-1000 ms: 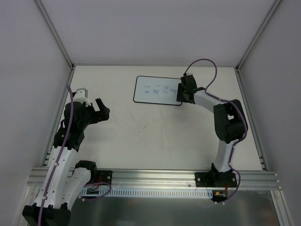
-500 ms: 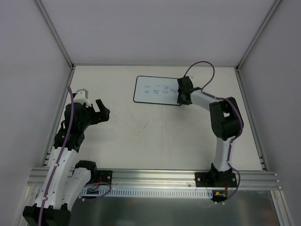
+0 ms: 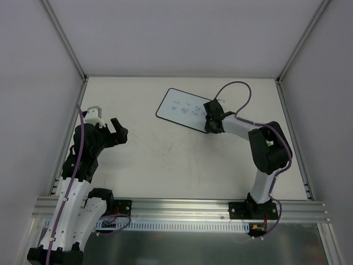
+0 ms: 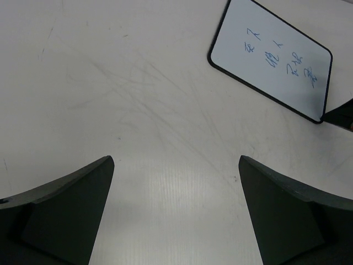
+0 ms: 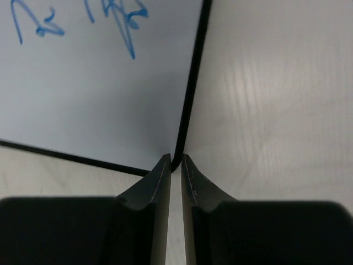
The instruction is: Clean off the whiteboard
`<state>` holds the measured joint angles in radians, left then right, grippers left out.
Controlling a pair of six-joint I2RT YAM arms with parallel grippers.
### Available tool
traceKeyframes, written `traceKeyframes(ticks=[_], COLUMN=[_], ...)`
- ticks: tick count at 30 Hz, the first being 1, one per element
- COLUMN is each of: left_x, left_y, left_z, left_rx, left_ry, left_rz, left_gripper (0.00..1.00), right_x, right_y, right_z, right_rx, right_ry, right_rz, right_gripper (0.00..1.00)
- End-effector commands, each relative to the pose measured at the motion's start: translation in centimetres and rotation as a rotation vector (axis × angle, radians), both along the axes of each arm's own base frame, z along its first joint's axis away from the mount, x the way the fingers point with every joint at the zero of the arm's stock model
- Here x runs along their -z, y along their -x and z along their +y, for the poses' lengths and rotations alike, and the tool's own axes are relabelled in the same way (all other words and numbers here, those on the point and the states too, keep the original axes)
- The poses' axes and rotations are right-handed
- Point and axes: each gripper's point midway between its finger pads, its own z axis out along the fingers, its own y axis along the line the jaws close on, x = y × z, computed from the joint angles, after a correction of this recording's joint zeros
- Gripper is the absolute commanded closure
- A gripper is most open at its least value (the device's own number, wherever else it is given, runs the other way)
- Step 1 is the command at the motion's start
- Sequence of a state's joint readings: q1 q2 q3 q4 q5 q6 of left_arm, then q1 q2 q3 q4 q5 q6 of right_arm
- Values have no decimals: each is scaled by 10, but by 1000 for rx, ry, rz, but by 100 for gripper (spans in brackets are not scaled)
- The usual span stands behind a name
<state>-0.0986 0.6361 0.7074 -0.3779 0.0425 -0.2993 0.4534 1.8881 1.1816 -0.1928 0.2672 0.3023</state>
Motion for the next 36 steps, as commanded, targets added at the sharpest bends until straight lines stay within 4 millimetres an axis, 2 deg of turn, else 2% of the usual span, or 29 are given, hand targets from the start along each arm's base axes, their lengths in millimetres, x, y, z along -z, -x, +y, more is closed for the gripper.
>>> traceKeyframes(ticks=[1,2,3,5,6,9,12,15,17,20,21,23,24,26,27,29,30,31,32,34,36], left_x=[-9,-9,-10,-11,-12,-13,-14,-14,-14,-14,-14,-13,-13,-11,-11,-11,-11,-10,-10,-10,-10], left_y=[-3,-3,-3,-2,-2,-1,0,0,0,0,0,0,0,0,0,0,0,0,0,-1,-1], left_z=[3,3,3,3,3,3,2,2,1,1,1,1,0,0,0,-1,-1,-1,-1,-1,-1], left_rx=[-21,-21,-22,-24,-24,-24,-20,-18,-16,-17,-17,-15,-13,-12,-10,-9,-6,-4,-4,-4,-4], left_ry=[3,3,5,6,6,7,9,10,9,10,10,10,12,12,13,14,15,15,15,13,13], left_rz=[-49,-52,-54,-59,-60,-68,-71,-72,-74,-72,-72,-69,-69,-63,-64,-63,-62,-59,-59,-58,-57], left_gripper=[1,1,1,1,1,1,1,1,1,1,1,1,1,1,1,1,1,1,1,1,1], right_x=[24,30,29,24,25,10,-7,-31,-50,-67,-69,-71,-75,-66,-67,-54,-50,-50,-39,-34,-19], right_y=[96,116,136,160,180,205,210,194,173,134,115,95,76,61,46,36,30,22,20,11,9], right_z=[4,4,15,29,43,78,97,99,94,68,49,30,13,0,-12,-15,-23,-23,-22,-23,-26], right_rx=[-44,-52,-81,-123,-171,-291,-364,-410,-452,-417,-369,-341,-312,-298,-281,-289,-292,-310,-324,-327,-333], right_ry=[48,52,45,21,15,-27,-65,-52,1,39,53,84,102,109,109,87,96,100,94,89,77], right_rz=[236,277,303,323,338,319,291,209,132,64,55,45,29,48,39,71,79,75,105,113,152], right_gripper=[85,85,85,84,84,82,79,75,69,63,62,62,62,62,62,62,61,61,62,61,61])
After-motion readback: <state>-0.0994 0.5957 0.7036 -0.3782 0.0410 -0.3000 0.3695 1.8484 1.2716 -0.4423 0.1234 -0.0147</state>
